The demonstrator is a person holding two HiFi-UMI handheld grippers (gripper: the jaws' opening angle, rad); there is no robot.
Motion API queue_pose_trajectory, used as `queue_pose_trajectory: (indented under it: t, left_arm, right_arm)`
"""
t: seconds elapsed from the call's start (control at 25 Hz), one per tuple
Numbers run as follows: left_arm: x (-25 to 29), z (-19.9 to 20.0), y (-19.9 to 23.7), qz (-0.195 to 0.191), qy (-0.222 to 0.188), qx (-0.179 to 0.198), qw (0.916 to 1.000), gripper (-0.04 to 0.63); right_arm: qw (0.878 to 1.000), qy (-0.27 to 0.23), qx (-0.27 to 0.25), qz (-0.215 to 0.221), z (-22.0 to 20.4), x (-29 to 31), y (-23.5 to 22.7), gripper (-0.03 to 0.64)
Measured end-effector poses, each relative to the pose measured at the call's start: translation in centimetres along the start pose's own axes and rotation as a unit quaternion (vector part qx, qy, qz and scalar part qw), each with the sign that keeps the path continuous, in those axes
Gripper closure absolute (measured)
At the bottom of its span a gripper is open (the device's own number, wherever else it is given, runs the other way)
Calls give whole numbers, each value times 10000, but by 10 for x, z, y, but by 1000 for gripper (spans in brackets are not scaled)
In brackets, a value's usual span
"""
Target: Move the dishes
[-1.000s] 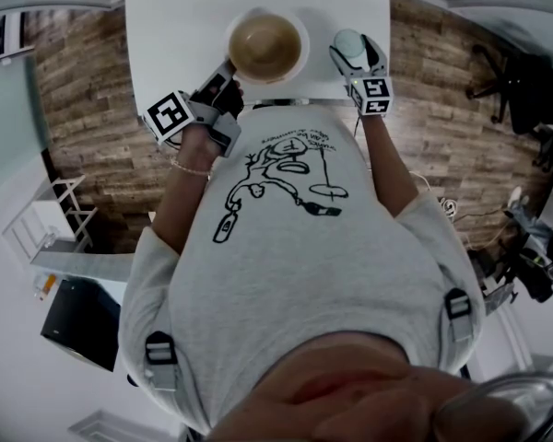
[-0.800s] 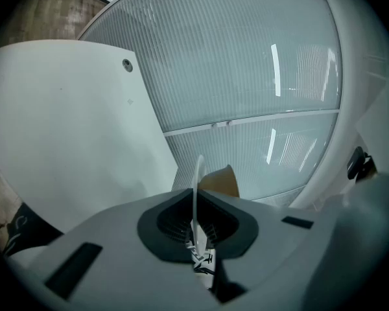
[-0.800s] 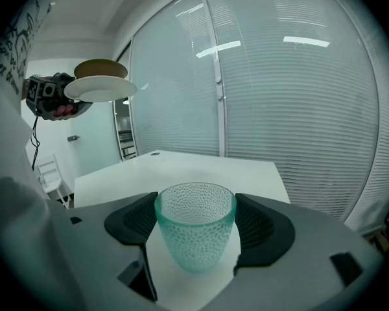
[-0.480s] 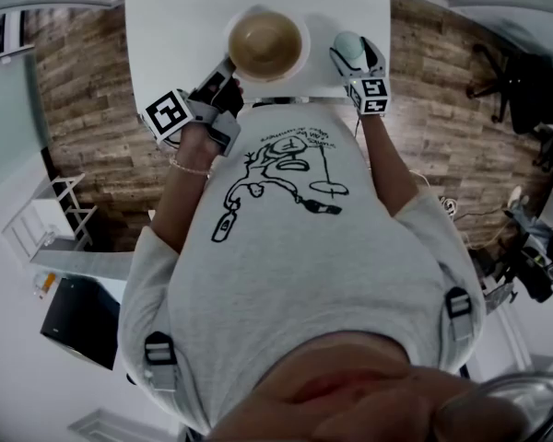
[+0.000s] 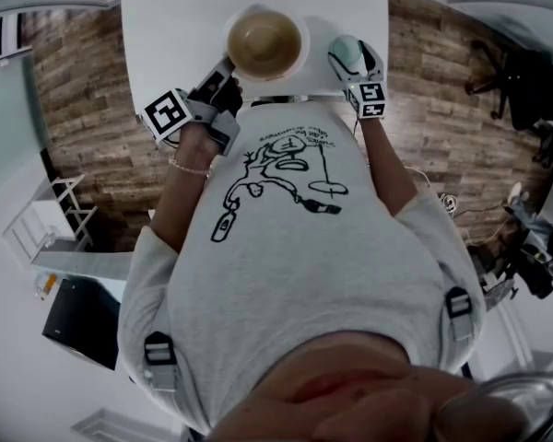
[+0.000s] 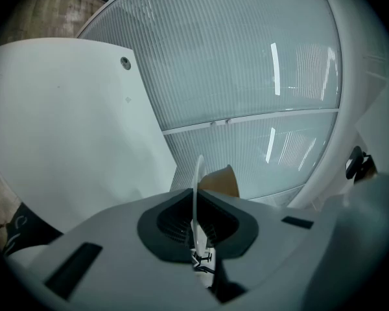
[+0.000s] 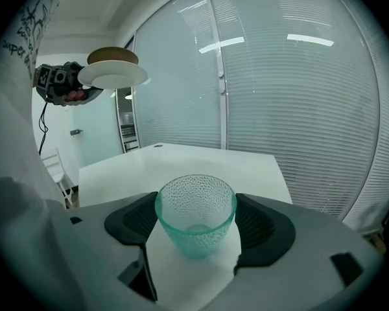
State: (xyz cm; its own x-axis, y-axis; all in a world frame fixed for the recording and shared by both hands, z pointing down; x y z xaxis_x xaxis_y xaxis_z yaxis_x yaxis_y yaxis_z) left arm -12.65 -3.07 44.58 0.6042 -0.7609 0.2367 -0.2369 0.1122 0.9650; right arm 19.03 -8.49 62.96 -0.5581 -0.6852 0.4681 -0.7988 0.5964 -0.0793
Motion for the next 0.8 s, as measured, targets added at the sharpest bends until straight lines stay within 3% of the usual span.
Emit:
queue_pose_trajectory:
  t: [0.44, 0.8]
  left_arm:
    - [0, 0, -1, -6, -22, 10, 10000, 583]
    - [0, -2, 2, -75, -26, 11, 10000, 583]
  right_arm:
    - [9996, 256, -95, -26, 3, -1, 4, 244]
    - [9997, -135, -171, 55, 40, -20, 2, 244]
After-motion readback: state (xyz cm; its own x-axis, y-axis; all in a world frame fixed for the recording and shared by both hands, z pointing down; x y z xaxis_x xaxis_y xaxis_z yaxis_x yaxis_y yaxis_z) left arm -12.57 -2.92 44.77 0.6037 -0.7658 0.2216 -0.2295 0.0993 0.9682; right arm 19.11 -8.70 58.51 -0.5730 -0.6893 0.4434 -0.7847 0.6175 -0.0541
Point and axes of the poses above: the fingertips, and each gripper's own axes: x forward along the fingers, y to its left, z out of its top, the point moved 6 cm from there along -x, backward along the fingers, and after that the axes turned 2 degrees about x, right-handed, at the moved point
